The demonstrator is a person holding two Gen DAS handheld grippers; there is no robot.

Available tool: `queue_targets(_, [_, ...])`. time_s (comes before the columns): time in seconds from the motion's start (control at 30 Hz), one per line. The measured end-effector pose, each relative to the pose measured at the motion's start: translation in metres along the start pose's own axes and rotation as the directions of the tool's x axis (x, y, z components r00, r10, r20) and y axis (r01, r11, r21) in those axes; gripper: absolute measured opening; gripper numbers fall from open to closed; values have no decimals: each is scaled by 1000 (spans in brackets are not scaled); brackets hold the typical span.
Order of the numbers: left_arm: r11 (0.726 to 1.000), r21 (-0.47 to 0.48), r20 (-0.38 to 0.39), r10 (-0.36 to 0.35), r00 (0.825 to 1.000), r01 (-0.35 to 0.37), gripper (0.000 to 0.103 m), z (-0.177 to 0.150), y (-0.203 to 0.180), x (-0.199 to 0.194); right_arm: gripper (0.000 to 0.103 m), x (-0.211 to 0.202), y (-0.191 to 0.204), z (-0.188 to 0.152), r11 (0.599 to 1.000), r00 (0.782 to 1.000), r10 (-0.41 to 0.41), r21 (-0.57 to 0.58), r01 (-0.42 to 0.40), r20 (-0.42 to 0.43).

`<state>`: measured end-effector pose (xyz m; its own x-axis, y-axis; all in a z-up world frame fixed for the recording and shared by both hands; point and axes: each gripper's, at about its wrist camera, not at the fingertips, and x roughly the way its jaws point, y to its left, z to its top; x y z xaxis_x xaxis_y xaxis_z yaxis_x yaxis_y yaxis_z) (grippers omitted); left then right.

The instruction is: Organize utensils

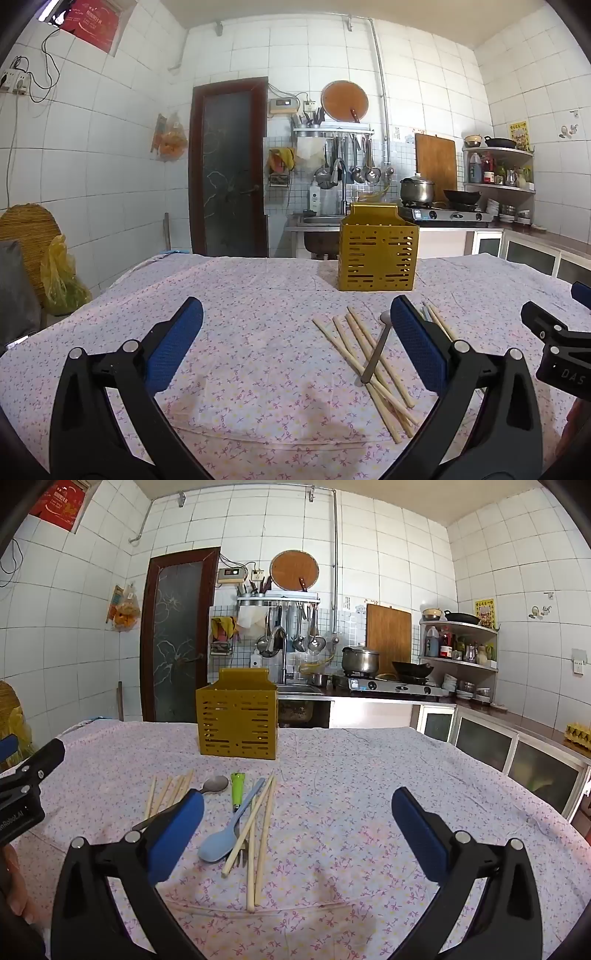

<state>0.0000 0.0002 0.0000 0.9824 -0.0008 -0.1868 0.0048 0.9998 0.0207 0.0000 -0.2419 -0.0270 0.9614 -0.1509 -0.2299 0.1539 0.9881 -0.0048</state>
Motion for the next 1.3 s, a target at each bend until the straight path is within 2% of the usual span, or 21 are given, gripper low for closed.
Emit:
queue_targets(1.0, [1000, -3, -8, -1, 1000, 1, 98, -6, 3, -6, 99, -4, -5, 1, 1000, 1000, -21, 11, 21, 1])
queue_targets(1.3, [1000, -7, -12, -1, 1000, 0, 98, -7, 7, 2, 99, -4, -7, 1, 1000, 1000, -26, 14, 26, 0])
